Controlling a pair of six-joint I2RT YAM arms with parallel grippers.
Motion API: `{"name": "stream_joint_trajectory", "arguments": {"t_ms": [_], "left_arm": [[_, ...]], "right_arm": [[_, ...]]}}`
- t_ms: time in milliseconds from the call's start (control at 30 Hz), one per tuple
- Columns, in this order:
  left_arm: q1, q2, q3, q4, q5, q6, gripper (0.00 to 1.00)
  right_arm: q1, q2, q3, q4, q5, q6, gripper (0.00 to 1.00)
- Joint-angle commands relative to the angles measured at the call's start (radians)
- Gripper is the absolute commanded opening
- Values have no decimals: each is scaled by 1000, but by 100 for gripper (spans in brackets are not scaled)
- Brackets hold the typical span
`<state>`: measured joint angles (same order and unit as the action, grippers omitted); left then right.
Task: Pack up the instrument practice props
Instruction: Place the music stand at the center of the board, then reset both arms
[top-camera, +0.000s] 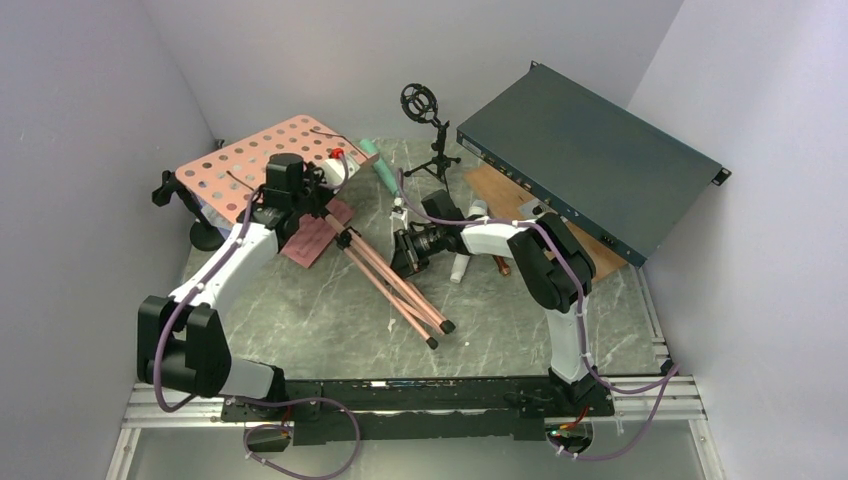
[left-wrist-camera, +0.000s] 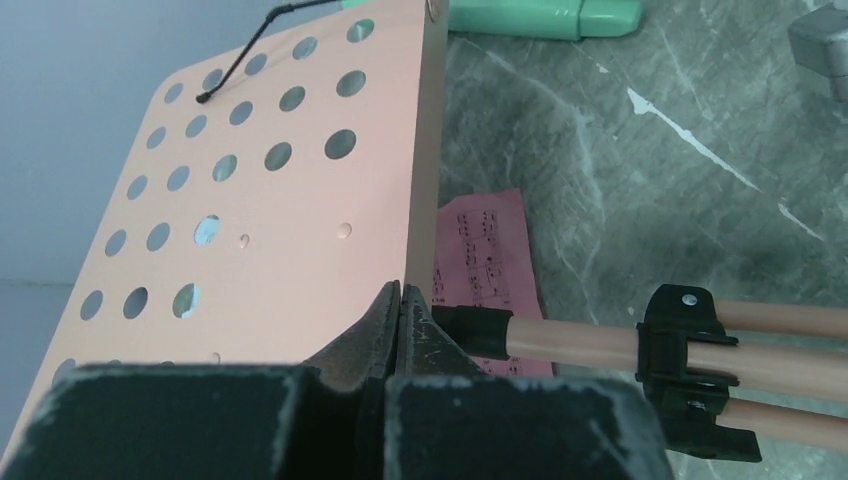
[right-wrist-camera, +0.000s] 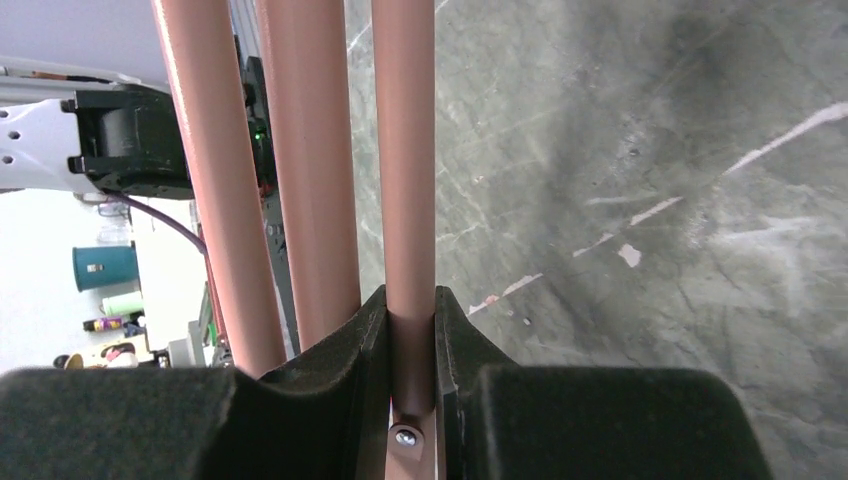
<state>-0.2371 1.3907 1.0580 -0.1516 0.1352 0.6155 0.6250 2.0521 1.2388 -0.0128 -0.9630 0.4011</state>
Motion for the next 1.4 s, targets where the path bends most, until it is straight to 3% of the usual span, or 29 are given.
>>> {"name": "stream_joint_trajectory", "arguments": {"t_ms": [0, 200, 567, 700, 833, 1000, 1100, 1233, 1367], "left_arm": [[-86, 23, 91, -4, 175, -7, 0], [-107, 73, 125, -9, 162, -3, 0], [-99, 81, 29, 37, 153, -59, 0], [-97, 55, 34, 8, 125, -149, 1], [-94, -9, 46, -67, 109, -308, 20], [-76, -135, 1, -155, 118, -489, 65], [-60, -222, -63, -168, 145, -556, 85], [-56, -327, -125, -177, 159, -657, 99], [-54, -388, -148, -179, 184, -730, 99]], "right_arm": [[-31, -58, 19, 255, 23, 75, 0], [-66, -61, 7, 262, 32, 82, 0], [-67, -31, 42, 189, 32, 22, 0], [-68, -38, 64, 126, 51, -44, 16], [-66, -63, 104, 20, 92, -165, 32], [-53, -118, 173, -168, 190, -357, 52], [-38, -153, 212, -277, 255, -492, 63], [4, -228, 232, -411, 298, -698, 74], [32, -363, 172, -577, 269, -958, 83]]}}
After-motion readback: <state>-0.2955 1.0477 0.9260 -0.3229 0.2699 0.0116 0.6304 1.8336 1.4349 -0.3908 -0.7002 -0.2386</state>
